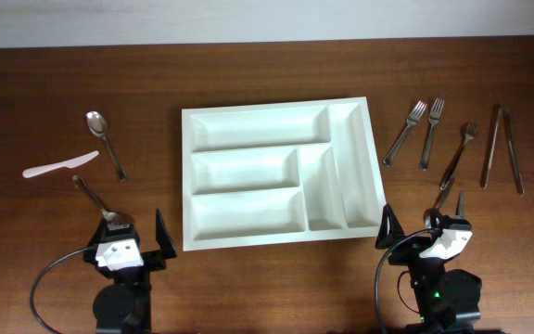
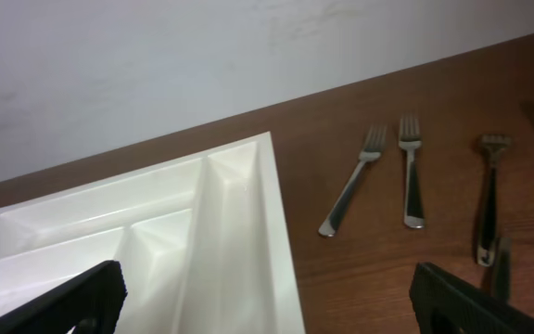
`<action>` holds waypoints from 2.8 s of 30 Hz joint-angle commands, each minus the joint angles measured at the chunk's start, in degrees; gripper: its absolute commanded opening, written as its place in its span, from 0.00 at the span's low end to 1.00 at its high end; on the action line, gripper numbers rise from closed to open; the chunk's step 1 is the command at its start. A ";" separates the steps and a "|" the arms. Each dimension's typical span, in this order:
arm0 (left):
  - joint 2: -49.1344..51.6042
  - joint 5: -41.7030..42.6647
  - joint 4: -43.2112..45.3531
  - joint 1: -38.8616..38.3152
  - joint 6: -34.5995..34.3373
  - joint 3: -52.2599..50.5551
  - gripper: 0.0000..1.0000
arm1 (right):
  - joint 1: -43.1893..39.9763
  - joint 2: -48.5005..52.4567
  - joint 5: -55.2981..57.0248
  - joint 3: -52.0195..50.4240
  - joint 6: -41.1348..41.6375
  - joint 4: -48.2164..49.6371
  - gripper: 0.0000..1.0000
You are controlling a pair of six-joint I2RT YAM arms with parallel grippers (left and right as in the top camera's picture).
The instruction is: Pack container
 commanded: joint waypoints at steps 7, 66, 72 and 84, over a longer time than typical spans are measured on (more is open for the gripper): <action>0.07 11.93 -1.33 -0.17 -1.46 2.67 0.99 | -0.37 0.28 -8.76 2.67 -0.48 -3.43 0.99; 87.86 14.32 -5.90 25.44 -0.61 63.82 0.99 | -31.34 109.22 -0.96 83.43 -17.46 -32.61 0.99; 87.86 14.32 -5.90 25.44 -0.61 63.82 0.99 | -34.53 113.31 -1.36 83.43 -19.41 -28.09 0.99; 87.86 14.32 -5.90 25.44 -0.61 63.82 0.99 | -37.46 117.15 -7.56 83.43 -19.43 -25.42 0.75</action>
